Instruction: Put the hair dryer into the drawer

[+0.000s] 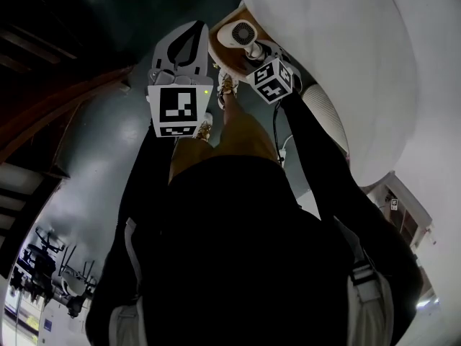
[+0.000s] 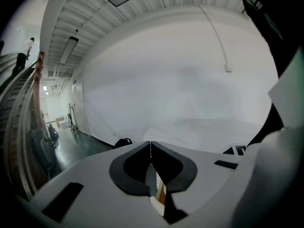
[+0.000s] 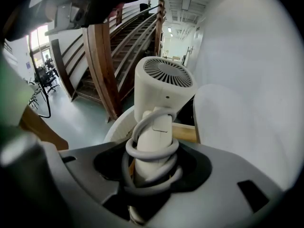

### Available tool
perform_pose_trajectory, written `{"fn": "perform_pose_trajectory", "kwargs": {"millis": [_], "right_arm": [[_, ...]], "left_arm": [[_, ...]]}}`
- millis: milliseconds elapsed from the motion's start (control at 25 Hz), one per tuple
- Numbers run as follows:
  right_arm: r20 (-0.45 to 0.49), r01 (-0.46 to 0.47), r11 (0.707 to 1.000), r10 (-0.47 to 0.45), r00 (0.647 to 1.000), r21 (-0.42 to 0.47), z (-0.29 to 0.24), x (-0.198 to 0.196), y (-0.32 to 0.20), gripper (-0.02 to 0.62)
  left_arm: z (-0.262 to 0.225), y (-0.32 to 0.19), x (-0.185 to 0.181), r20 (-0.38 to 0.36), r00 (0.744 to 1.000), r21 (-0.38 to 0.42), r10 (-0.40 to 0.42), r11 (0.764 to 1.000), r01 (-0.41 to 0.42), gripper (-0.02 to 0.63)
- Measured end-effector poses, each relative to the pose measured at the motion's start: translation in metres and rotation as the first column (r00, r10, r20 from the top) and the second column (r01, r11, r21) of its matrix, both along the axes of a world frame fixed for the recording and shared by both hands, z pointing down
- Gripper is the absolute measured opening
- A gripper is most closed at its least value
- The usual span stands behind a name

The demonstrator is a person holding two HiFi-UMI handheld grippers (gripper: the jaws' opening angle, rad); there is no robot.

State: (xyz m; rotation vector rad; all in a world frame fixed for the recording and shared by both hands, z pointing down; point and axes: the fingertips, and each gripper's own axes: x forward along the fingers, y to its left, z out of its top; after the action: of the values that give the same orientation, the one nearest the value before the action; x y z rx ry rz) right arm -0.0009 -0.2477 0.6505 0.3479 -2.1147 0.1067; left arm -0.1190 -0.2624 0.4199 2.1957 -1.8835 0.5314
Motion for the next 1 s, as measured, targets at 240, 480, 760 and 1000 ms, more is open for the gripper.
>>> {"fn": "perform_pose_trajectory", "kwargs": {"millis": [240,480,760,1000], "right_arm": [[-0.049,0.026,0.999,-0.027,0.998,-0.022,0.029,-0.001,0.000,0.244],[-0.091,0.048,0.997,-0.053,0.994,-0.064,0.056,0.002,-0.004,0.244],[-0.193,0.103,0.991,-0.118,0.974,-0.086,0.091,0.011,-0.005,0.244],[-0.232,0.127,0.988,-0.143,0.962,-0.084,0.107,0.005,-0.009,0.244]], "left_arm": [[0.009,-0.002,-0.010,-0.022,1.000,-0.010,-0.017,1.000,0.017,0.018],[0.014,-0.004,-0.013,-0.014,1.000,-0.023,-0.026,0.999,0.026,0.017],[0.025,0.000,-0.022,-0.004,0.999,-0.054,-0.048,0.997,0.047,0.017],[0.036,0.005,-0.028,0.000,0.998,-0.085,-0.065,0.994,0.065,0.018]]}}
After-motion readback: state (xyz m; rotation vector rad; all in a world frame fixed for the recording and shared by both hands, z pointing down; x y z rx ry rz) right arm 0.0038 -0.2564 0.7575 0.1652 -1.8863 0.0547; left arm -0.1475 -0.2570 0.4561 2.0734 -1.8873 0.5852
